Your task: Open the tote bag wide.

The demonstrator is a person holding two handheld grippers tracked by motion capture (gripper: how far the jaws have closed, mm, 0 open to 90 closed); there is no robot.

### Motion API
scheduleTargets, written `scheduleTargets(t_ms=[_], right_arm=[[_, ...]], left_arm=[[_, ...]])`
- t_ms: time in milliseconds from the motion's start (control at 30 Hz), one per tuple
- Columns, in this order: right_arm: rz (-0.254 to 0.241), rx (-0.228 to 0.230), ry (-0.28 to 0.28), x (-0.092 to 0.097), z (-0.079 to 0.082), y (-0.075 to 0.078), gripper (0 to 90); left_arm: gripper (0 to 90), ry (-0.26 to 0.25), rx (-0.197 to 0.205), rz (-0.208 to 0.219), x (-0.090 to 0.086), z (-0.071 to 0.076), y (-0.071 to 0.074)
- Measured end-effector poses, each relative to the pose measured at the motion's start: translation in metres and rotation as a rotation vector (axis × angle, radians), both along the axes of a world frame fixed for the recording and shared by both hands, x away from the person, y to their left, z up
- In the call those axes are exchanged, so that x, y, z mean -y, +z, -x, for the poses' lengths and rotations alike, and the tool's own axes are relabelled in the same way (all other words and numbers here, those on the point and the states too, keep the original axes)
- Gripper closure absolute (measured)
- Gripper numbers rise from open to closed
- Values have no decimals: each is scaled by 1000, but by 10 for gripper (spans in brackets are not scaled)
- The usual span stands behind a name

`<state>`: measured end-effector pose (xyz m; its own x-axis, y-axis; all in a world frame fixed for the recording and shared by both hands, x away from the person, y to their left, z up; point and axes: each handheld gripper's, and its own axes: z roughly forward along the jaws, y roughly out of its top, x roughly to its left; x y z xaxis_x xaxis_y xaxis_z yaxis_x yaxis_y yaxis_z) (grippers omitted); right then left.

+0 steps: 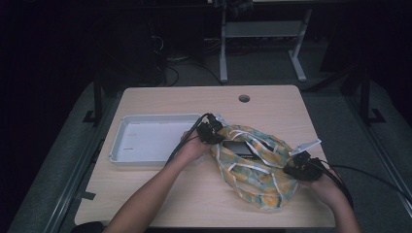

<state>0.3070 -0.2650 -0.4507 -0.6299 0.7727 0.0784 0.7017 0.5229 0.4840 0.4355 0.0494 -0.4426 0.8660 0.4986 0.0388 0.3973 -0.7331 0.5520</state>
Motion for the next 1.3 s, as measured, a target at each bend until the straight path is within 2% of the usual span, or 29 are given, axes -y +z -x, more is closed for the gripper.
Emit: scheduleTargets(t_ms=[167, 300, 400, 500, 567, 667, 800, 900, 1033, 1167, 1300], right_arm=[[0, -23, -4, 3, 0, 0, 894], [23, -42, 2, 7, 2, 2, 896], [22, -61, 4, 12, 4, 2, 897], [15, -80, 2, 18, 7, 2, 897], [8, -78, 1, 21, 8, 2, 897], [4, -75, 14, 19, 8, 3, 897], [-62, -34, 15, 20, 9, 16, 896], [-95, 4, 25, 19, 12, 28, 895], [-122, 45, 45, 17, 18, 43, 879], [-137, 84, 68, 16, 24, 58, 836], [-148, 117, 81, 16, 33, 71, 763]], left_arm=[[900, -6, 2, -65, 4, -3, -5], [900, 33, 33, -120, 4, -5, -7], [900, 52, 57, -153, 3, -6, -7], [900, 67, 70, -172, 2, -7, -6], [900, 67, 70, -163, 1, -6, -5], [900, 60, 36, -94, -1, -5, -1], [899, 40, 2, -6, -9, -5, 9], [872, 22, -46, 94, -16, -6, 17], [832, 2, -65, 170, -23, -1, 27], [829, -26, -57, 230, -29, 9, 41], [837, -48, -45, 259, -35, 21, 50]])
